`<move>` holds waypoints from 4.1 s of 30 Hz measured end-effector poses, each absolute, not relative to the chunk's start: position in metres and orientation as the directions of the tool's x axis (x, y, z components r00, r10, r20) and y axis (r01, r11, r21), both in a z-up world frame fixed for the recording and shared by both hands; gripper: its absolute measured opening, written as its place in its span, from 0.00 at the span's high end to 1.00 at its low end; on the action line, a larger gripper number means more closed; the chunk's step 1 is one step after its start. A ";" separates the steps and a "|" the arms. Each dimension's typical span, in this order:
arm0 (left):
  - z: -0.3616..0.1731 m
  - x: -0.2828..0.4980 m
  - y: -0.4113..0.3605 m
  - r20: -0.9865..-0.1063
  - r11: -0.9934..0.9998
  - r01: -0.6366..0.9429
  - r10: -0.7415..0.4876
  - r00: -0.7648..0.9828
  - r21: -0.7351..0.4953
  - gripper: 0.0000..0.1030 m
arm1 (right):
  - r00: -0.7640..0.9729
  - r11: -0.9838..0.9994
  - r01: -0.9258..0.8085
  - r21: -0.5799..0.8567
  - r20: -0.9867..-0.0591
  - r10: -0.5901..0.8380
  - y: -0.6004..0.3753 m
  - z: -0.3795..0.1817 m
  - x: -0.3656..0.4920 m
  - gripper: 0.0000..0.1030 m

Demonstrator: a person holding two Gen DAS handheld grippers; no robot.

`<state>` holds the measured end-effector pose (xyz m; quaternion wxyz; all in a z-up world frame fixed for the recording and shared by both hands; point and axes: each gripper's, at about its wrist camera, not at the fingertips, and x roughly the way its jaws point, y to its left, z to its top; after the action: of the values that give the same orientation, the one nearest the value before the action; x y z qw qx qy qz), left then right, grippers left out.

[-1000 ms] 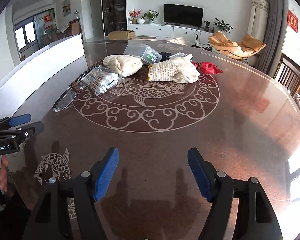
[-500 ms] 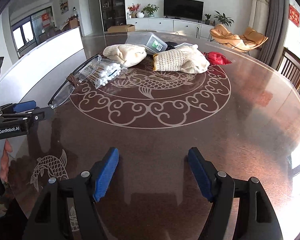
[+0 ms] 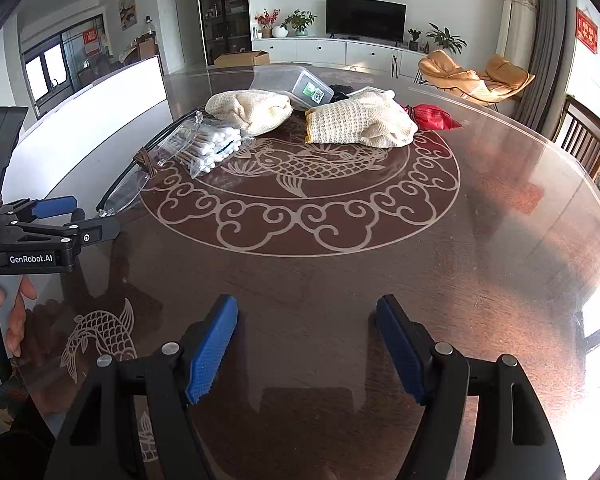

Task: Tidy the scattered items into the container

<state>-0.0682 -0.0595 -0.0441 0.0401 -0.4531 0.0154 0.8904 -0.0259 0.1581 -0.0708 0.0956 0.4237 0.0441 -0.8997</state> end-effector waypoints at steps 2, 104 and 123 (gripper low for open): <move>-0.044 -0.068 -0.059 -0.808 -0.996 -0.085 0.057 -0.586 -0.008 0.00 | -0.623 -0.978 0.209 0.003 -0.770 -0.135 0.158 -0.071 -0.026 0.29; -0.044 -0.068 -0.060 -0.806 -0.997 -0.081 0.049 -0.589 -0.002 0.00 | -0.622 -0.978 0.211 -0.003 -0.772 -0.131 0.158 -0.072 -0.027 0.29; -0.010 0.007 -0.125 -0.762 -0.995 -0.027 0.087 -0.641 -0.091 0.00 | -0.570 -0.990 0.129 0.060 -0.813 -0.123 0.142 -0.065 -0.121 0.26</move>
<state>0.0071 -0.1250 -0.0103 0.0315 -0.4223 -0.0358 0.9052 -0.1210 0.1423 -0.0646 0.0713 0.4584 0.0030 -0.8859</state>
